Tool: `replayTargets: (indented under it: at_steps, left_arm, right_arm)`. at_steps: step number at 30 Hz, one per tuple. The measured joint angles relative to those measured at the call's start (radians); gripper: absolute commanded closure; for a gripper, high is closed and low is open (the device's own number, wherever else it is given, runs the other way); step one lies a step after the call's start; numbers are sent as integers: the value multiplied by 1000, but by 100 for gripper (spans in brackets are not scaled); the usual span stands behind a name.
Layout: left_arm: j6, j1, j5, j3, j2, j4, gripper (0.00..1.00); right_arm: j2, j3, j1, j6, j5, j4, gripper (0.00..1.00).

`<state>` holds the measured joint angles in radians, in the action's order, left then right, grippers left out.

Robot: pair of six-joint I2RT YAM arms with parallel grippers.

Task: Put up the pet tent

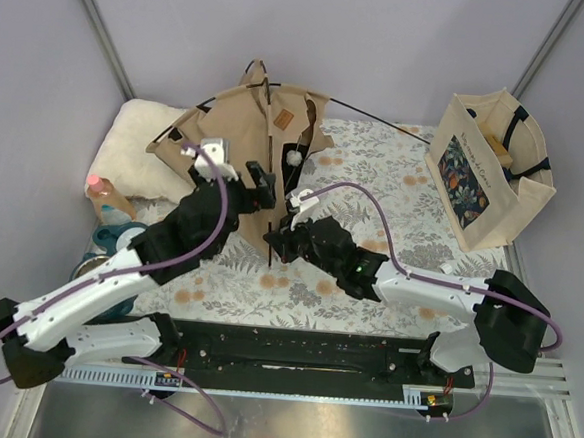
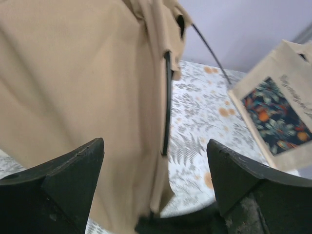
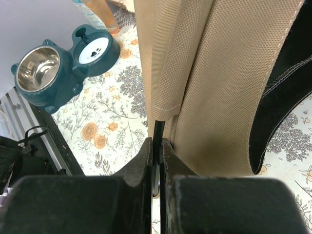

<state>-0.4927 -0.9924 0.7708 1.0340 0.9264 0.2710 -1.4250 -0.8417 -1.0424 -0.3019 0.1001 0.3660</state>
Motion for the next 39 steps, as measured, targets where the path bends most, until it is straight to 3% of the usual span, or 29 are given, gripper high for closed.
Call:
replayTargets:
  at_steps: [7,14,20,24,28,30,31,33,35,39]
  left_arm:
    - [6,262,-197,66,190,-18,15]
    - [29,320,-289,163,241,-19,19]
    - [55,340,-313,234,293,-13,46]
    - [59,359,-314,291,363,32,74]
    - [69,366,-315,315,416,60,91]
    - [75,366,-315,329,431,79,100]
    - [78,365,-317,338,436,84,100]
    - [87,364,-319,355,444,97,100]
    - [111,364,-318,365,446,99,100]
    - [192,370,-318,370,446,103,100]
  right_arm:
    - [0,-5,-46,39,67,-47,100]
    - [-33,-5,-82,87,127,-75,100]
    - [-52,-5,-97,113,154,-95,98]
    - [-52,-5,-101,123,172,-104,97]
    - [-52,-5,-103,127,178,-117,92]
    - [-52,-5,-103,130,180,-129,83]
    - [-52,-5,-103,132,180,-129,78]
    - [-49,-9,-103,135,180,-132,55]
    - [-28,-12,-105,144,180,-158,38]
    - [61,-19,-109,149,190,-220,20]
